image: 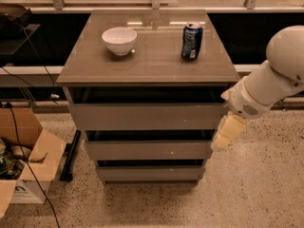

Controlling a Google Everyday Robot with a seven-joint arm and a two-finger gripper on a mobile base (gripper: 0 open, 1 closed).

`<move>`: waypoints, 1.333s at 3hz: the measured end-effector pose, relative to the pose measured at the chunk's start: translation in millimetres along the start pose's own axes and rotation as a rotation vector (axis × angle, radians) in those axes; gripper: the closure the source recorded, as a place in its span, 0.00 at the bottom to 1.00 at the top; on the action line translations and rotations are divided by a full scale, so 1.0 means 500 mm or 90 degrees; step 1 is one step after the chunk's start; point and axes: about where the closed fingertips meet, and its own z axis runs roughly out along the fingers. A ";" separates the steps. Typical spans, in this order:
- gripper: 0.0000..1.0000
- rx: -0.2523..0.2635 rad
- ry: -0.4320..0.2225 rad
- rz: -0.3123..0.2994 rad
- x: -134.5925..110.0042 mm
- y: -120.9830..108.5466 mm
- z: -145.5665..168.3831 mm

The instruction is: Open top drawer

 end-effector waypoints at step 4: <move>0.00 0.020 -0.123 0.068 -0.045 -0.180 0.241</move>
Offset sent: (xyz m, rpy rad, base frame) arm 0.0862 0.0278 -0.0872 0.1835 -0.0868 -0.0982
